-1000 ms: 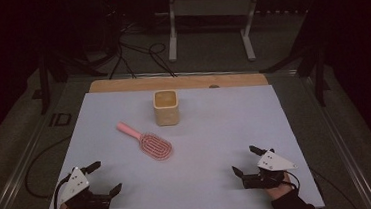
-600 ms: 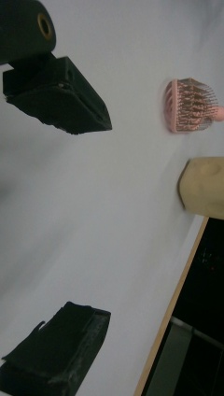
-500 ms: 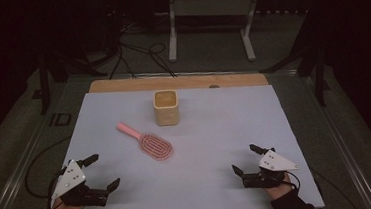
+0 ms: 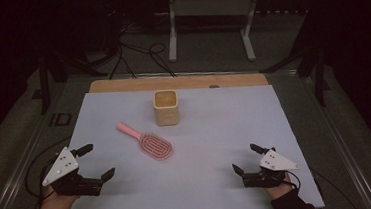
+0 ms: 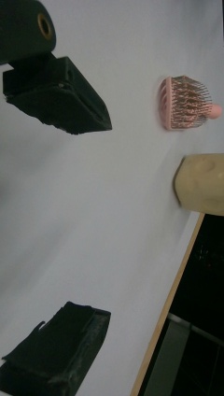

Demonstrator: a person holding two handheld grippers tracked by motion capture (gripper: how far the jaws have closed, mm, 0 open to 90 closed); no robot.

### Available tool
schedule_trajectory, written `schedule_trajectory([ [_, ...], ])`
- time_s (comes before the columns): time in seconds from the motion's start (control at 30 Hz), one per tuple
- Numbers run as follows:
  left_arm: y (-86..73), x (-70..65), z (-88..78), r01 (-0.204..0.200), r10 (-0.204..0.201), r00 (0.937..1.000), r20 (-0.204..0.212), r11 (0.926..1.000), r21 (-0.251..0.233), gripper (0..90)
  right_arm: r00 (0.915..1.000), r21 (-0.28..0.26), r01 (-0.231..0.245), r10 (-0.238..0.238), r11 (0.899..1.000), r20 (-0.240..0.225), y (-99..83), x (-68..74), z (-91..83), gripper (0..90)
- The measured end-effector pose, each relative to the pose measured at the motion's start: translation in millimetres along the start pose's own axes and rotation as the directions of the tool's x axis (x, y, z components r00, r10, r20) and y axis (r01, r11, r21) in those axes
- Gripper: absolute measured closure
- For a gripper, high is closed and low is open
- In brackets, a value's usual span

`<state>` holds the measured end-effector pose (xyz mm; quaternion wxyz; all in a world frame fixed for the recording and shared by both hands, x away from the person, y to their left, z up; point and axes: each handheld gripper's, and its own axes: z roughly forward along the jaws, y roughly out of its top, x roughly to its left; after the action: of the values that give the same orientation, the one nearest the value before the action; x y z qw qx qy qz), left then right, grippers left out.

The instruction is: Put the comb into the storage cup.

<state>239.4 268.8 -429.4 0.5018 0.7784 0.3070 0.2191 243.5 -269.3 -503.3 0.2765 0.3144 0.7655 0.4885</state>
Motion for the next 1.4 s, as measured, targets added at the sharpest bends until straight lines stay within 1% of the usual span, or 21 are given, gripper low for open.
schedule_trajectory([
  [0.07,4.0,2.5,2.1,-0.009,0.009,1.0000,-0.001,0.9999,0.009,0.0,1.0000,0.000,0.000,0.000,1.000,-0.001,-0.1,-0.1,0.0,8.5],
  [0.1,6.3,3.2,3.4,-0.015,0.015,0.9999,-0.006,0.9997,0.018,0.0,1.0000,0.001,-0.001,0.001,1.000,-0.001,0.0,-0.2,0.0,8.5],
  [0.13,8.8,4.2,5.1,-0.020,0.020,0.9998,0.002,0.9994,0.027,0.0,1.0000,-0.002,-0.005,0.005,1.000,-0.004,0.1,-0.3,-0.1,8.5],
  [0.17,11.5,5.0,7.1,-0.028,0.028,0.9996,-0.002,0.9987,0.042,0.0,1.0000,-0.002,-0.004,0.004,1.000,-0.005,0.1,-0.2,-0.1,8.5],
  [0.3,22.1,8.7,18.3,-0.057,0.056,0.9982,0.023,0.9961,0.067,0.0,1.0000,-0.002,-0.003,0.003,1.000,-0.005,0.1,-0.4,0.2,8.5],
  [0.37,27.3,11.7,24.6,-0.069,0.067,0.9974,0.027,0.9949,0.074,0.0,1.0000,-0.002,-0.003,0.003,1.000,-0.005,0.0,-0.4,0.4,8.5],
  [0.5,37.5,19.6,36.5,-0.063,0.059,0.9970,0.049,0.9941,0.088,0.0,0.9999,-0.003,-0.004,0.004,1.000,-0.010,-0.1,-0.3,0.5,8.5],
  [0.57,41.3,23.8,43.0,-0.067,0.062,0.9970,0.047,0.9923,0.104,0.0,0.9999,-0.003,-0.004,0.004,1.000,-0.011,-0.1,-0.3,0.5,8.5],
  [0.77,45.5,35.7,56.9,-0.064,0.059,0.9975,0.040,0.9870,0.148,0.0,0.9998,-0.010,-0.007,0.007,1.000,-0.017,0.3,-0.3,0.2,8.6],
  [0.83,45.8,39.1,60.6,-0.062,0.058,0.9978,0.033,0.9857,0.157,2.0,0.9998,-0.009,-0.008,0.008,1.000,-0.019,0.2,-0.4,0.3,8.5],
  [0.87,45.8,40.9,62.4,-0.062,0.057,0.9977,0.037,0.9851,0.160,3.0,0.9998,-0.010,-0.009,0.008,1.000,-0.020,0.1,-0.4,0.4,8.5],
  [0.93,46.1,44.6,66.8,-0.060,0.055,0.9980,0.032,0.9816,0.181,3.9,0.9998,-0.011,-0.010,0.010,1.000,-0.020,0.1,-0.6,0.5,8.6],
  [0.97,46.0,46.2,69.3,-0.058,0.053,0.9981,0.031,0.9801,0.190,5.0,0.9998,-0.011,-0.011,0.011,1.000,-0.019,0.2,-0.7,0.5,8.6],
  [1.0,46.0,47.8,71.2,-0.062,0.059,0.9980,0.022,0.9793,0.193,10.0,0.9997,-0.012,-0.012,0.012,1.000,-0.021,0.2,-0.7,0.6,8.5],
  [1.03,46.1,49.8,73.2,-0.058,0.056,0.9983,0.018,0.9788,0.196,10.0,0.9997,-0.012,-0.012,0.012,1.000,-0.021,0.2,-0.7,0.6,8.5],
  [1.07,46.2,51.9,75.6,-0.050,0.048,0.9987,0.016,0.9787,0.199,14.2,0.9997,-0.010,-0.011,0.011,1.000,-0.021,0.2,-0.7,0.7,8.5],
  [1.13,46.5,56.3,80.2,-0.049,0.048,0.9988,0.010,0.9775,0.205,15.5,0.9997,-0.012,-0.012,0.012,1.000,-0.022,0.2,-0.7,0.8,8.6],
  [1.23,46.3,62.2,87.1,-0.034,0.038,0.9992,-0.012,0.9756,0.217,17.3,0.9997,-0.011,-0.012,0.012,1.000,-0.020,0.1,-0.9,0.8,8.6],
  [1.27,46.3,64.9,90.3,-0.024,0.028,0.9994,-0.018,0.9750,0.221,18.9,0.9997,-0.011,-0.015,0.015,1.000,-0.021,0.1,-1.0,0.8,8.6],
  [1.37,46.2,70.0,96.3,-0.011,0.019,0.9994,-0.030,0.9736,0.228,23.9,0.9997,-0.011,-0.016,0.015,1.000,-0.021,0.0,-1.1,0.7,8.6],
  [1.4,45.9,71.7,98.2,-0.003,0.011,0.9994,-0.033,0.9739,0.227,27.2,0.9997,-0.011,-0.015,0.015,1.000,-0.021,-0.1,-1.2,0.8,8.6],
])
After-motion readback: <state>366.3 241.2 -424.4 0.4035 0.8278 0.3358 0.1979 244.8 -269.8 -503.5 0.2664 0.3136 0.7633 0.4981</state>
